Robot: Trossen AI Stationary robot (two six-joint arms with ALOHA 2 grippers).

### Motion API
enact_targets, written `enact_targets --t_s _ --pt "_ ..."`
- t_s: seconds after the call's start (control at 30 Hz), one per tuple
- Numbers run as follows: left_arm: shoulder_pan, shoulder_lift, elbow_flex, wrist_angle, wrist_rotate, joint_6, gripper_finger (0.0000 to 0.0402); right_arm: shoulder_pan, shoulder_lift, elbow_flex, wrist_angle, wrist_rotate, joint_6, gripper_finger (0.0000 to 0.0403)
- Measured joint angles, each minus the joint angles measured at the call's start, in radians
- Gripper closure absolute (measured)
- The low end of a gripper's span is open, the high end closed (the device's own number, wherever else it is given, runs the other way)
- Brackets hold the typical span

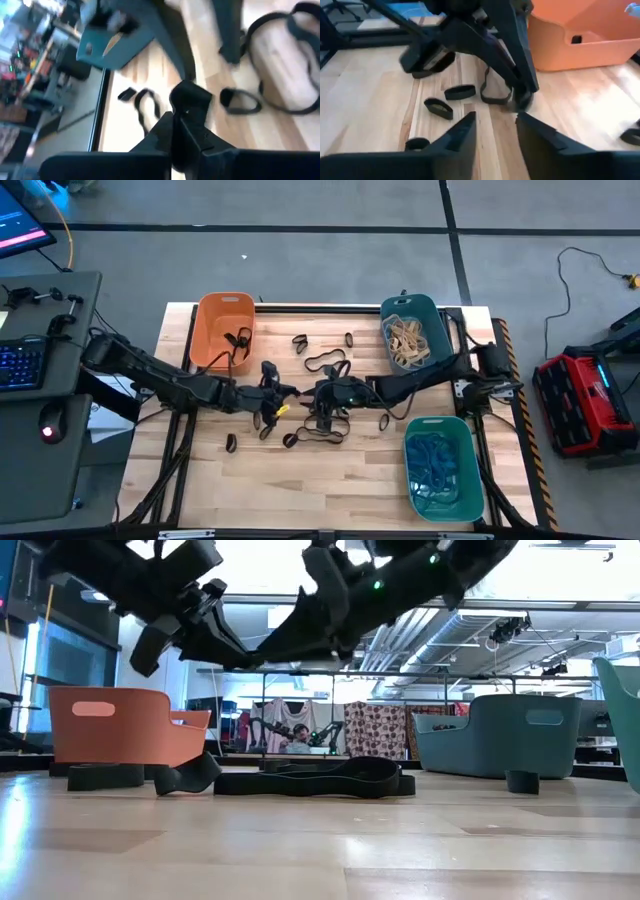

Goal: Sort rubber bands into baskets
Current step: Put the black rubber band into the orange bin

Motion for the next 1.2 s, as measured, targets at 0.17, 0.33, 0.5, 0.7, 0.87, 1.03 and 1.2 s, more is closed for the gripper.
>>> enact_targets --t_s 0.17,0.33,0.5,0.7,0.87,1.03,1.2 --pt "0.043 -0.033 0.083 -0.193 -0.026 -0.092 0.0398 0.002 -0.079 0.0 -0.089 0.03 0.007 0.0229" --pt "0.128 -0.089 0.172 -0.431 -0.03 -0.249 0.0399 0.015 -0.13 0.0 -0.218 0.129 0.013 0.0224" --pt "0.243 -0.163 0.224 -0.656 -0.038 -0.405 0.04 0.028 -0.149 0.0 -0.361 0.204 0.066 0.0244" --pt "0.422 -0.242 0.259 -0.883 -0.039 -0.588 0.04 0.028 -0.145 -0.002 -0.415 0.233 0.121 0.0253" --pt "0.599 -0.247 0.263 -1.0 0.063 -0.686 0.04 0.028 -0.144 -0.003 -0.417 0.233 0.12 0.0254" --pt "0.759 -0.212 0.263 -1.003 0.206 -0.646 0.04 0.028 -0.143 -0.003 -0.417 0.233 0.113 0.0254" --pt "0.908 -0.149 0.263 -1.003 0.31 -0.569 0.04 0.028 -0.143 -0.003 -0.417 0.234 0.113 0.0254"
